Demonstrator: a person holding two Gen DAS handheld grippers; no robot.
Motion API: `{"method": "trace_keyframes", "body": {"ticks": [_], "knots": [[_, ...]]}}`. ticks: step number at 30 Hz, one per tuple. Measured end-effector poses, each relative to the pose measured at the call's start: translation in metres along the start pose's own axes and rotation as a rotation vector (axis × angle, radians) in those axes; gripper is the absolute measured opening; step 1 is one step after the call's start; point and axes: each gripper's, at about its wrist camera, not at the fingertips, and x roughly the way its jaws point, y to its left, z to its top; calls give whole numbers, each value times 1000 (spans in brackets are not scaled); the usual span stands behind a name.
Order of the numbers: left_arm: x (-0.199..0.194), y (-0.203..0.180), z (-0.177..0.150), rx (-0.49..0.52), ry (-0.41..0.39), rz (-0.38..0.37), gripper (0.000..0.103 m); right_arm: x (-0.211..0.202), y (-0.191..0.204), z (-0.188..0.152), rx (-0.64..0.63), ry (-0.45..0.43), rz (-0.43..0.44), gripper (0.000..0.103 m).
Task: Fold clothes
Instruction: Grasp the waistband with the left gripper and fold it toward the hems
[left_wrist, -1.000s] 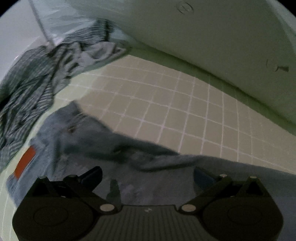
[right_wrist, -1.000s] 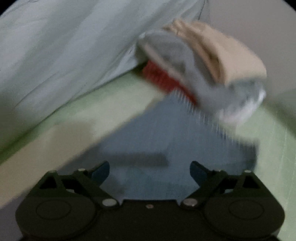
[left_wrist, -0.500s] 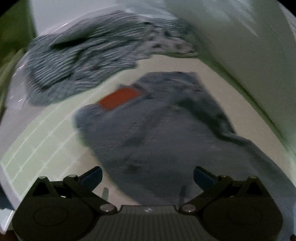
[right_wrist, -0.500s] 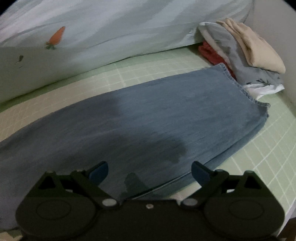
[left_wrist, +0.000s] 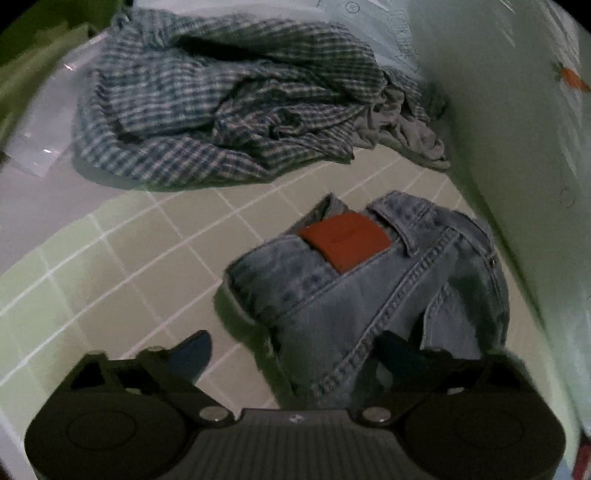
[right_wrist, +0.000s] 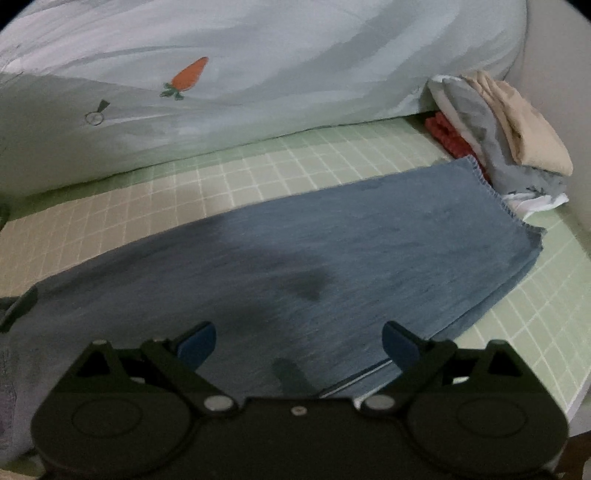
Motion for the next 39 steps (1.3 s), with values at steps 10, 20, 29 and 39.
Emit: {"method": "trace_keyframes", "body": {"ticks": [10,20,29,39], "knots": [[-4,-16,11,103,-73,-61,20,-12,28,-39,-112,28,-27,98],[-69,-111,-12,381,-270,-228,15,-7,-21,-29,4,-32,40,98],[-83,-221,-112,507,-209,-334,14,18,-109,-14,86,-18,89,98],[3,-254,-227,496,48,-152,14,44,-179,-9,-26,1,80,98]]}}
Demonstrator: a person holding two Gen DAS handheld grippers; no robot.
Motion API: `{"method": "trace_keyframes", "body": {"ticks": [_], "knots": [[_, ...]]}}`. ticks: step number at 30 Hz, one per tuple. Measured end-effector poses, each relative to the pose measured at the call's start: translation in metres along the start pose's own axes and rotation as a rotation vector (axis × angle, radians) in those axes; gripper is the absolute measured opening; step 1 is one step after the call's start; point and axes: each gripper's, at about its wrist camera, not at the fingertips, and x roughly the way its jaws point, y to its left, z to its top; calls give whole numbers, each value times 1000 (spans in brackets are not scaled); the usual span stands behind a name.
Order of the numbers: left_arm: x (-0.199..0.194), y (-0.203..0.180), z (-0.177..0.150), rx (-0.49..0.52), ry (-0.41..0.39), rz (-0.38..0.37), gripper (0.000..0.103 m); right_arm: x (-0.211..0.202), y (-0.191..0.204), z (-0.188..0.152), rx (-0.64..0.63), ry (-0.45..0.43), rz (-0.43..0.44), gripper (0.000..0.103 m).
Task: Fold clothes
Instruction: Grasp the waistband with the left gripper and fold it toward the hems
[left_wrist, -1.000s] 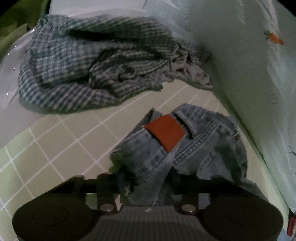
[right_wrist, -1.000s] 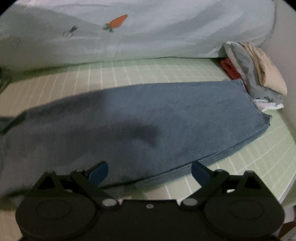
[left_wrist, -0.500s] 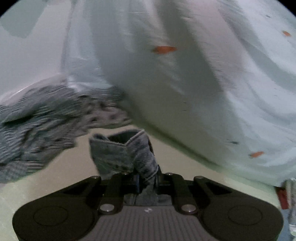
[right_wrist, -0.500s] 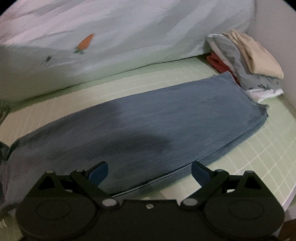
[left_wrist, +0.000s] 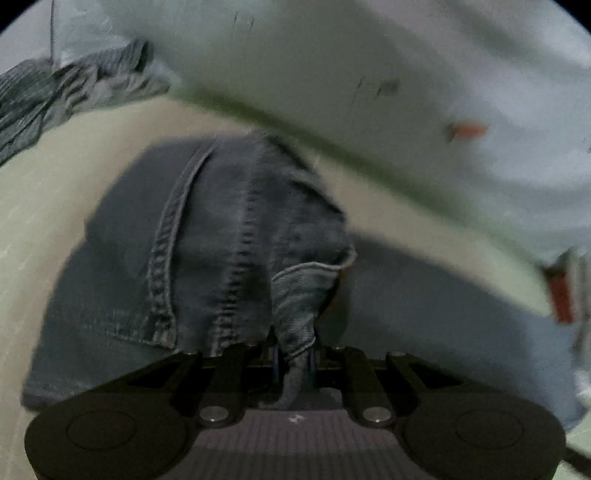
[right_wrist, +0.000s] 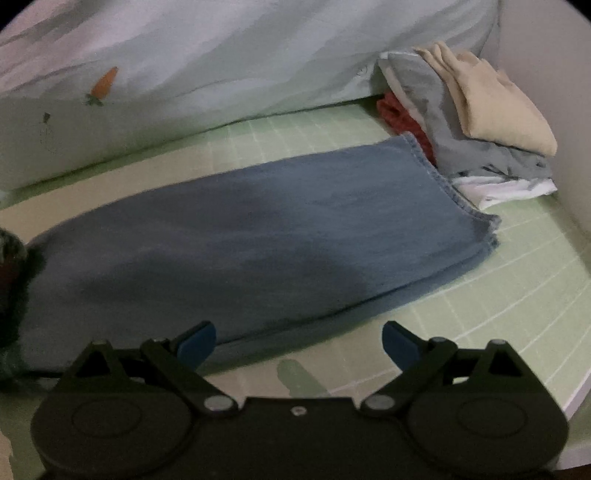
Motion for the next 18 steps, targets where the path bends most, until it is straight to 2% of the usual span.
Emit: {"method": "trace_keyframes", "body": {"ticks": [6,13,14,16,18], "knots": [[1,-4,5,-56,15,37,14,20,-34,12,37,25,-4,98],[-7,-22,8,-1,31,97,18,35,-52,49,111,-25,-4,98],[-7,-24,9,2,31,102,22,38,-53,53,120,-31,-2,98],[-9,-25,9,-27,61,61,35,42,-53,59,126,-30,-2,98],[-13,-33,4,0,57,57,44,47,-52,63,124,-20,-5,98]]}}
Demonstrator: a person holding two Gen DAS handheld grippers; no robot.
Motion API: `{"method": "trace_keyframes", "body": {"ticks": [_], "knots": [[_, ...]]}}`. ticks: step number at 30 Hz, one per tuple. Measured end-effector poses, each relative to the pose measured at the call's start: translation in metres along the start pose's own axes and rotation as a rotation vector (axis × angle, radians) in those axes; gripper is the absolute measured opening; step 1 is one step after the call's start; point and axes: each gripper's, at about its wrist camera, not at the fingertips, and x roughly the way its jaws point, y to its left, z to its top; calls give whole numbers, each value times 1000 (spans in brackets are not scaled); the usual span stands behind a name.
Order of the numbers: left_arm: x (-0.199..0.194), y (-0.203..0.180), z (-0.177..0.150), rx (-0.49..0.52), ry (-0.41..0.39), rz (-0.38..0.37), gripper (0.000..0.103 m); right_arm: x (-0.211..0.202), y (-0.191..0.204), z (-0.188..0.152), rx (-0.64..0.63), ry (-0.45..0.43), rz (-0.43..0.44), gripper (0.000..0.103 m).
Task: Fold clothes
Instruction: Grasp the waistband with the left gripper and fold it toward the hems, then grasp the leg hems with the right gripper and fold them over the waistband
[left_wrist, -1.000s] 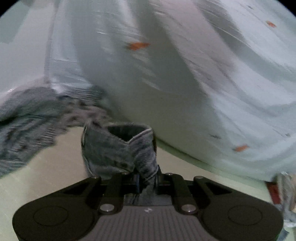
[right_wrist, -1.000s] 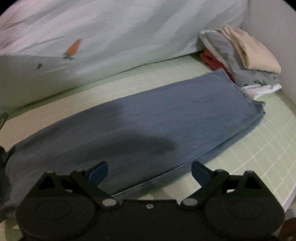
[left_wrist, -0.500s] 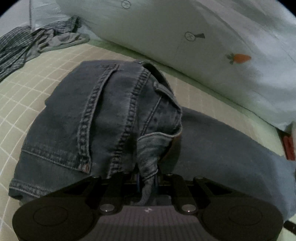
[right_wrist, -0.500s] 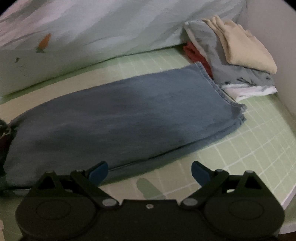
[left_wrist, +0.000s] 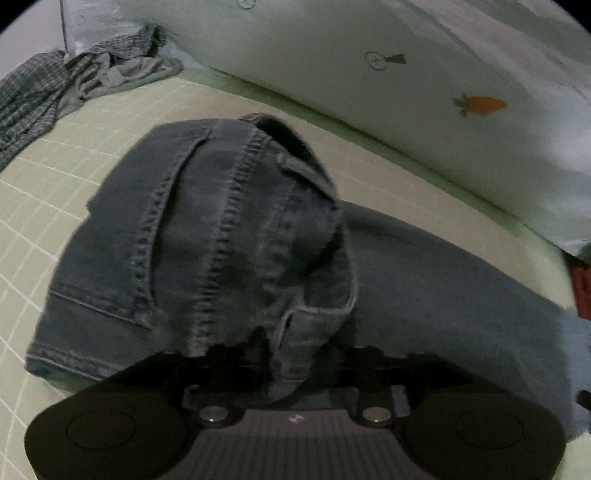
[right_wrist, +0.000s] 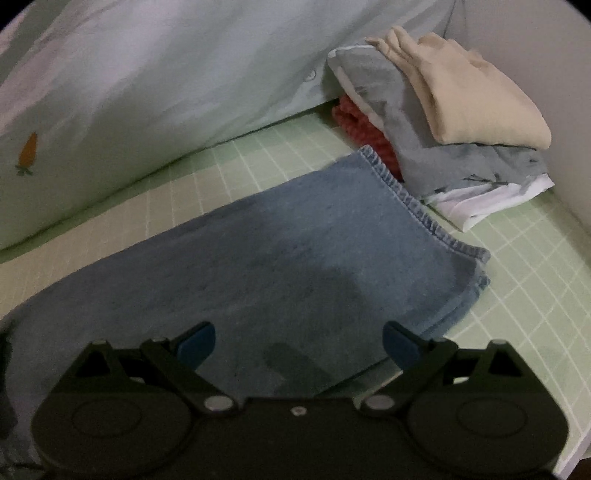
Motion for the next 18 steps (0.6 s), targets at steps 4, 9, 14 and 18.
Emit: {"method": "trace_keyframes", "body": {"ticks": [4,9,14,18], "knots": [[-3,-11,-6,41,12,3,53,5,1,1,-11,13,10,98],[-6,-18,-5,36,21,-7,73,11,-12,-1,5,26,1,98],[-16,-32,3,65,-8,8,84,24,-45,10,81,20,-64,98],[-19,-38,11,76,-17,26,89,39,-82,22,149,3,-166,98]]}}
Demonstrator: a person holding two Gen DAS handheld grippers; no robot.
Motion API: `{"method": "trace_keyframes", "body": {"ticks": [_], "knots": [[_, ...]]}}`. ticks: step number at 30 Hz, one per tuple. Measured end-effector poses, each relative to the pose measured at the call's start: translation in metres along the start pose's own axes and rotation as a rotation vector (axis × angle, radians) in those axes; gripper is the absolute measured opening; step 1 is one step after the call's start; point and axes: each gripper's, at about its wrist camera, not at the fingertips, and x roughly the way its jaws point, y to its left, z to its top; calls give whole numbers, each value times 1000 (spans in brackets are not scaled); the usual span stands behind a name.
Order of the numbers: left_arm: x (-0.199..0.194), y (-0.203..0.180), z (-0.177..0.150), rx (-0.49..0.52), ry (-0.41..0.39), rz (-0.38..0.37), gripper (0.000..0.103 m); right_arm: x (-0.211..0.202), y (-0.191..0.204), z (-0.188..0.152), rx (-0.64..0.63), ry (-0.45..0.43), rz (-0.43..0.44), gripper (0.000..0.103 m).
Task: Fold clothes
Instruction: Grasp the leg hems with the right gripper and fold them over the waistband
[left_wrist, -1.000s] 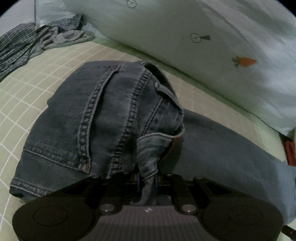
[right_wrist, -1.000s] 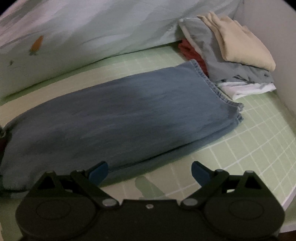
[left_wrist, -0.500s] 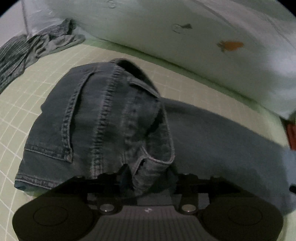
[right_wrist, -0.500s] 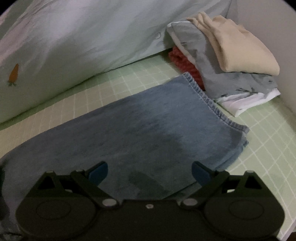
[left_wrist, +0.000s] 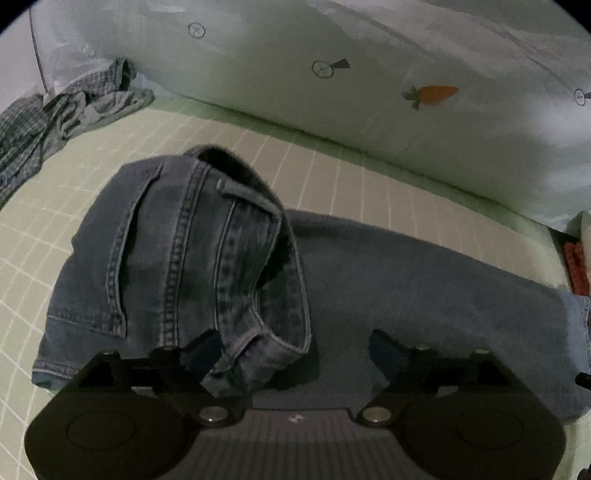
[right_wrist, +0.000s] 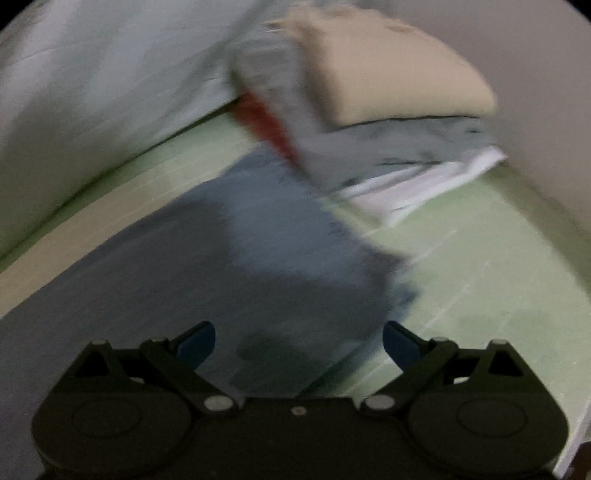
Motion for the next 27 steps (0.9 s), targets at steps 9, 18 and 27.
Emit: {"method": "trace_keyframes", "body": {"ticks": [9,18,27], "knots": [[9,-2,10,-7,15,51,89,32,-29,14,16,27,-14,89],[-5,13,3,-44,-19,68,89,25,-27,16,-31,28,100,18],[-38,65,-12,-134,-58,104,89,-36,14,33,-101,-131,304,16]]}}
